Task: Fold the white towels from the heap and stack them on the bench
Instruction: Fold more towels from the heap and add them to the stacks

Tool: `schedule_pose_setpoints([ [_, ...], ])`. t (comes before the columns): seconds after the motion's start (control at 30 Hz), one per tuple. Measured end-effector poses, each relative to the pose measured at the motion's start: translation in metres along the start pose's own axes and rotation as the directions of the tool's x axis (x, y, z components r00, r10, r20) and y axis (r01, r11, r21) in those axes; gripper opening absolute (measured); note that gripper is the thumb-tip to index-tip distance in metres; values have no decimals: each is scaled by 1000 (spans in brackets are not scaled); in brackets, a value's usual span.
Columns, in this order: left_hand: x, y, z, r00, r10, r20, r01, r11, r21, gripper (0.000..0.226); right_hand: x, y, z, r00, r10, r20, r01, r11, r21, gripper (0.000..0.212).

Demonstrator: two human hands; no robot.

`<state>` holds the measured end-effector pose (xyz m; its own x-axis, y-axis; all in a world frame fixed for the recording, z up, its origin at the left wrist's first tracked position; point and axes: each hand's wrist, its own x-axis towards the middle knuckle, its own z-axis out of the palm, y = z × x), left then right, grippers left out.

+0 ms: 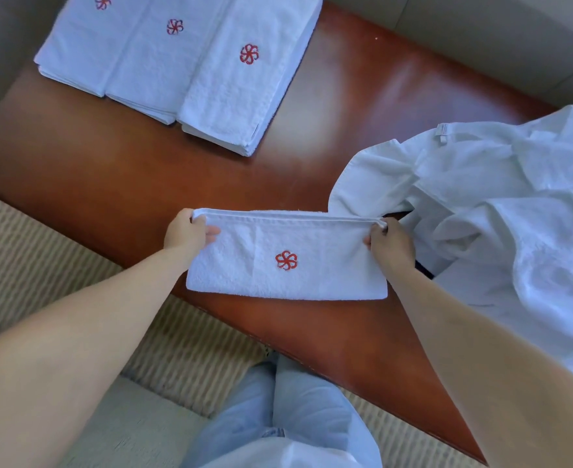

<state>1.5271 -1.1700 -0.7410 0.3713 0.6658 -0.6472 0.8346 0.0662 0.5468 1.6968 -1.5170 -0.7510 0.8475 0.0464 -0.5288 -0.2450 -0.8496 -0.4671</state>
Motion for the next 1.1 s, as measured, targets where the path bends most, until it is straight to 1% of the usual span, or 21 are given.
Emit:
schedule_pose_setpoints([
  [0.03,-2,0,0,1000,8,-7,-8,1000,-15,6,-2,-2,-1,1000,5,-5,-5,1000,24,28],
  [0.1,-7,-2,0,1000,28,-13,-28,1000,-3,14,-7,-7,-1,998,47,-29,-44,995,92,31],
  [0.13,-12,-4,1,997,74,-12,-73,996,49,23,-12,-10,0,997,55,-50,-49,993,111,38],
  [0.17,-19,-6,3,988,157,-4,-155,978,142,34,-19,-13,1,997,39,-68,-31,994,105,46],
  [0.2,-26,-10,7,963,267,21,-264,930,258,45,-29,-16,5,997,-7,-77,15,995,96,51],
  [0.23,-34,-14,14,922,383,62,-377,850,367,51,-41,-18,10,994,-84,-71,90,991,98,52],
  [0.27,-43,-18,23,868,482,119,-479,750,456,53,-54,-19,18,981,-188,-49,192,977,92,50],
  [0.3,-51,-21,34,808,554,199,-565,633,529,53,-67,-18,30,950,-312,-20,313,948,56,48],
  [0.37,-58,-28,59,692,609,388,-680,371,632,57,-81,-12,58,844,-533,57,535,834,-132,48],
  [0.4,-58,-34,71,648,608,458,-708,261,656,60,-83,-9,72,798,-594,102,598,763,-245,51],
  [0.43,-54,-39,79,622,606,496,-717,186,672,62,-82,-6,85,774,-619,135,623,706,-335,55],
  [0.47,-47,-45,84,615,606,504,-710,147,689,64,-78,-2,95,766,-626,148,626,672,-395,57],
  [0.53,-31,-57,88,614,626,481,-690,130,712,67,-67,11,108,756,-640,136,622,640,-451,60],
  [0.6,-24,-68,86,611,641,465,-669,105,736,69,-61,29,110,758,-642,113,607,633,-480,62],
  [0.67,-24,-71,79,649,614,449,-635,112,765,71,-60,39,103,801,-590,105,553,660,-509,65],
  [0.77,-26,-71,64,720,560,411,-582,165,796,71,-61,48,85,867,-487,107,455,686,-568,68],
  [0.83,-23,-72,53,740,544,396,-569,192,800,72,-56,53,72,887,-449,106,419,689,-591,68],
  [0.87,-21,-75,50,732,556,394,-574,191,796,73,-53,57,68,885,-454,100,419,688,-592,67],
  [1.0,-7,-92,55,649,667,365,-597,150,788,74,-42,73,75,842,-539,0,439,686,-580,66],
  [1.03,-6,-94,58,639,679,362,-595,139,791,74,-39,74,77,836,-549,-12,441,684,-581,66],
  [1.1,-6,-90,58,661,643,386,-586,122,801,74,-38,71,76,843,-537,21,446,678,-584,66],
])
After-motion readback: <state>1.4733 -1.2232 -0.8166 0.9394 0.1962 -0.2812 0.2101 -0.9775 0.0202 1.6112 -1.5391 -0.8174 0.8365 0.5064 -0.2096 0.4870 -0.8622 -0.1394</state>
